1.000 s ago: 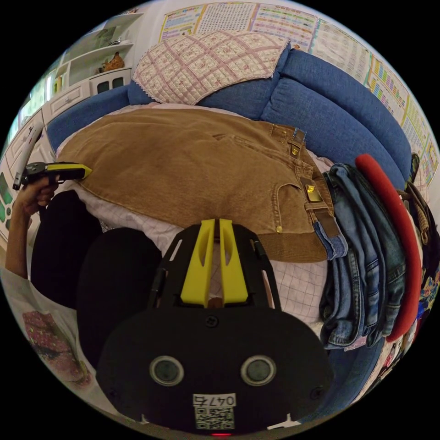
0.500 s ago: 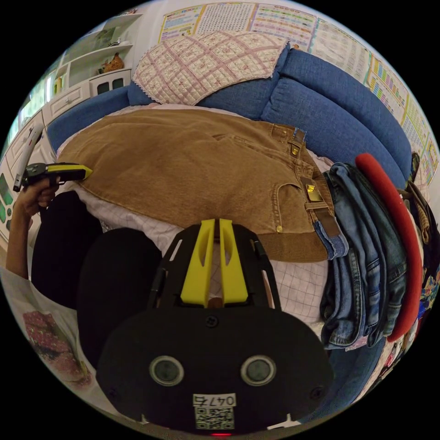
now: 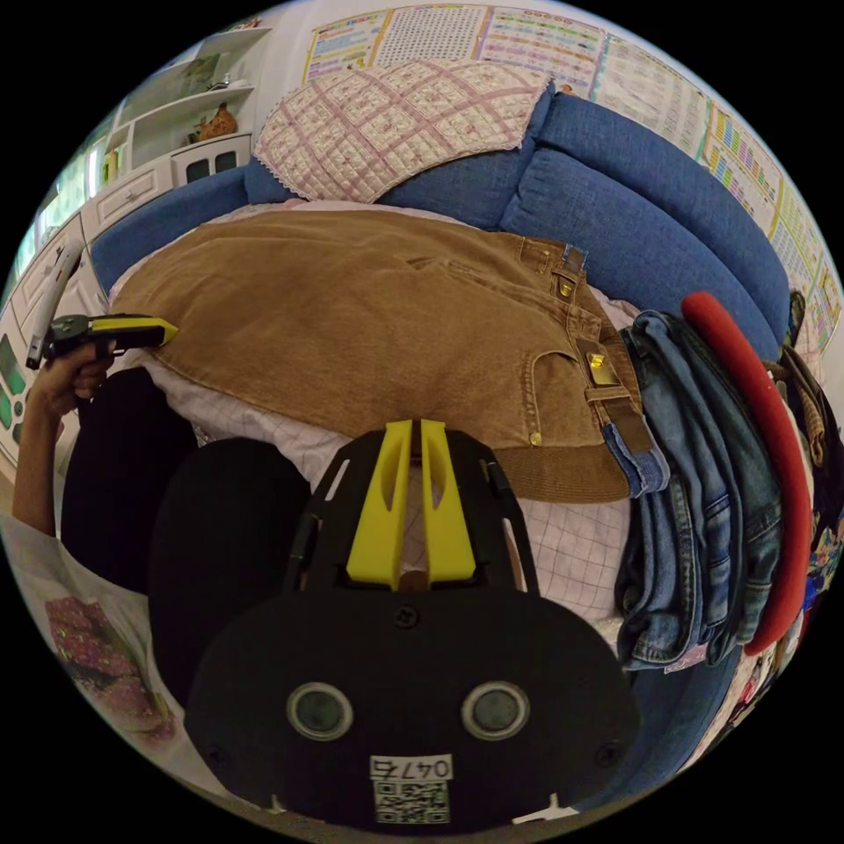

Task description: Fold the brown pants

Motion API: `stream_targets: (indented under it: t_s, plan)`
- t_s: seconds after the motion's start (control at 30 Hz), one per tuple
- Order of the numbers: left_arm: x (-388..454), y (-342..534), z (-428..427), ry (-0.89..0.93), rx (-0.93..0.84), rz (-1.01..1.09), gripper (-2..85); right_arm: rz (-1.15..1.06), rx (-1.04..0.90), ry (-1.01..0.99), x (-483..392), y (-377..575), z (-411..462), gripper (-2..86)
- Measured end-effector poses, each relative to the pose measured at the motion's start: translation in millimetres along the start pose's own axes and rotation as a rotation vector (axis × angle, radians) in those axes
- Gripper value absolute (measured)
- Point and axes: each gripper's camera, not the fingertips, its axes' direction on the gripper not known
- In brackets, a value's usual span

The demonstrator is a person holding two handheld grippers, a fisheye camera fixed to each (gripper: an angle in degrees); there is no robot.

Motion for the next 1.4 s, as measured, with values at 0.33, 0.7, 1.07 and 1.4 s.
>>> stream_targets:
  t_s: [0.33, 0.7, 1.07, 1.4]
  plan:
    - [10.7, 6.8, 11.6, -0.005, 0.000, 0.001, -1.0, 0.003, 0.002, -0.003, -0.9, -2.3, -1.7, -0.5]
    - [32.2, 13.5, 24.8, -0.001, 0.002, -0.004, -1.0, 0.006, 0.003, -0.006, -3.2, -4.7, -3.1, -0.6]
    - [65.7, 17.5, 34.4, 0.015, 0.004, -0.016, -1.0, 0.004, 0.000, -0.006, -7.4, -7.9, -4.3, -0.6]
    - [114.8, 16.0, 35.3, 0.011, 0.001, -0.014, -1.0, 0.003, -0.001, -0.005, -12.1, -9.9, -4.8, -0.6]
